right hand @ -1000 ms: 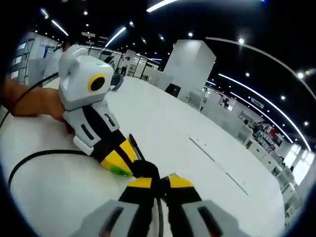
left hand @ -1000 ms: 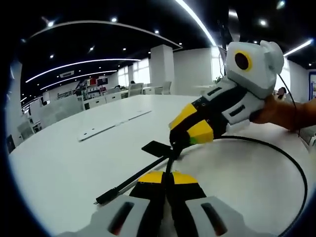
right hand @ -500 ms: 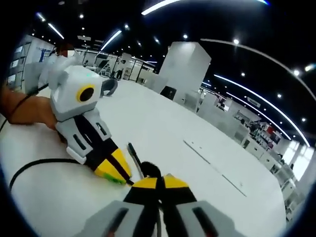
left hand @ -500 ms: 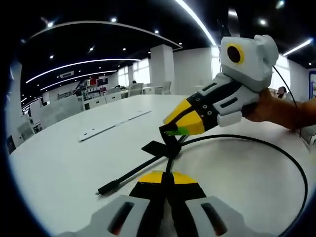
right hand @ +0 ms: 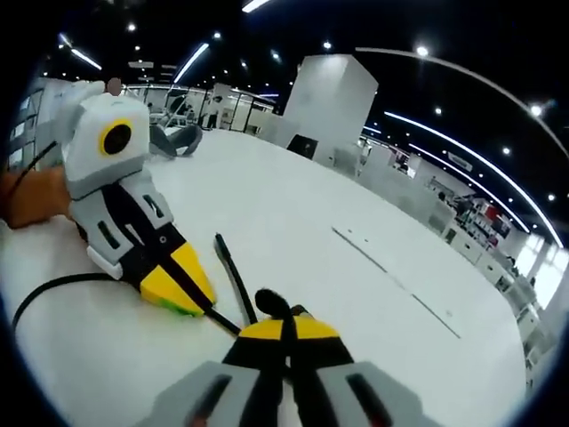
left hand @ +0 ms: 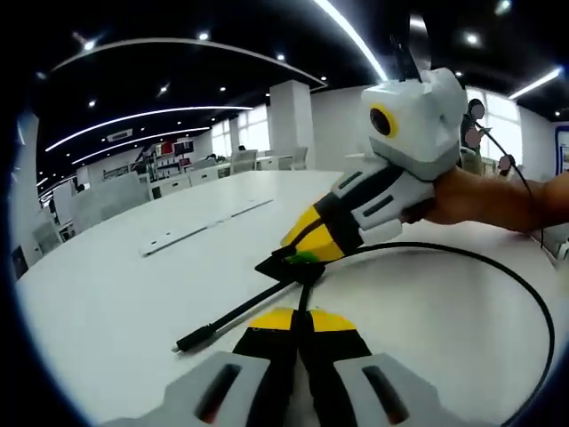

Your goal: Find the charging cable on the desk, coil it up and secure with Velcro.

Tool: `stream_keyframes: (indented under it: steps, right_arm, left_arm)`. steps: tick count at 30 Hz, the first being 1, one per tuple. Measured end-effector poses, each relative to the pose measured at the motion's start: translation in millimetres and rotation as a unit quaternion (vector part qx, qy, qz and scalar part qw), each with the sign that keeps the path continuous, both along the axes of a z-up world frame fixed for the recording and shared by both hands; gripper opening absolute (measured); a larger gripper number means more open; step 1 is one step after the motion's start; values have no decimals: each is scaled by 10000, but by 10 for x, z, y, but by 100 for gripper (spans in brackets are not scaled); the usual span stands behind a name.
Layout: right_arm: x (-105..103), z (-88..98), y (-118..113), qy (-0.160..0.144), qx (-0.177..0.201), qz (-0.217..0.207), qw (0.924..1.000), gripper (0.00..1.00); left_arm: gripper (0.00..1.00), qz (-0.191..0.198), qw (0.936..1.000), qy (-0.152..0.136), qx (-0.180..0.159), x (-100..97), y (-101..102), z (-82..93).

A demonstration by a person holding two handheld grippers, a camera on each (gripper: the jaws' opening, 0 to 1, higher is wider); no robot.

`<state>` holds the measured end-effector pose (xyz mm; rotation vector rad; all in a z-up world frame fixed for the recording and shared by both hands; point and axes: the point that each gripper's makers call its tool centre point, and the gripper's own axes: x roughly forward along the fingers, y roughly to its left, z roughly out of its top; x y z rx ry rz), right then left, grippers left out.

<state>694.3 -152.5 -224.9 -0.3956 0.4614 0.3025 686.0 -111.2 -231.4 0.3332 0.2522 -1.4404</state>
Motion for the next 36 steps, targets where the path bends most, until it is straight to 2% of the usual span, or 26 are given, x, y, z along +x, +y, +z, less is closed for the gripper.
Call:
stream_keyframes:
  steps: [5, 8, 13, 16, 24, 25, 26, 28, 31, 36]
  right_arm:
    - [-12, -3, 37, 68, 87, 71, 9999, 3]
    - [-29, -8, 74, 270, 317, 193, 9989, 3]
    - [-71, -51, 111, 410, 534, 219, 9975, 2]
    - [-127, -57, 157, 444, 559, 232, 9972, 2]
    - [-97, -52, 141, 430, 402, 296, 9978, 2]
    - [-107, -52, 147, 428, 381, 304, 9979, 2]
    - [-115, -52, 148, 425, 362, 308, 9980, 2]
    - [-90, -48, 126, 430, 380, 311, 9979, 2]
    - [-88, -40, 126, 421, 432, 322, 9977, 2]
    - [-51, -35, 82, 383, 552, 325, 9972, 2]
  left_arm:
    - [5, -5, 10000, -7, -2, -6, -4, 5]
    - [5, -22, 10000, -51, -3, -73, -2, 5]
    - [5, -26, 10000, -77, 5, -99, -2, 4]
    - [5, -33, 10000, -92, 3, -64, -10, 9]
    - [5, -28, 9996, -289, 1, -82, -21, 14]
    - [5, -23, 9995, -320, -47, -73, -34, 27]
    - [4, 71, 9990, -331, -297, -50, -74, 91]
    - [4, 128, 9988, -335, -342, -34, -66, 118]
    - [4, 379, 9953, -611, -655, 103, -99, 236]
    - [4, 417, 9949, -679, -614, 133, -212, 205]
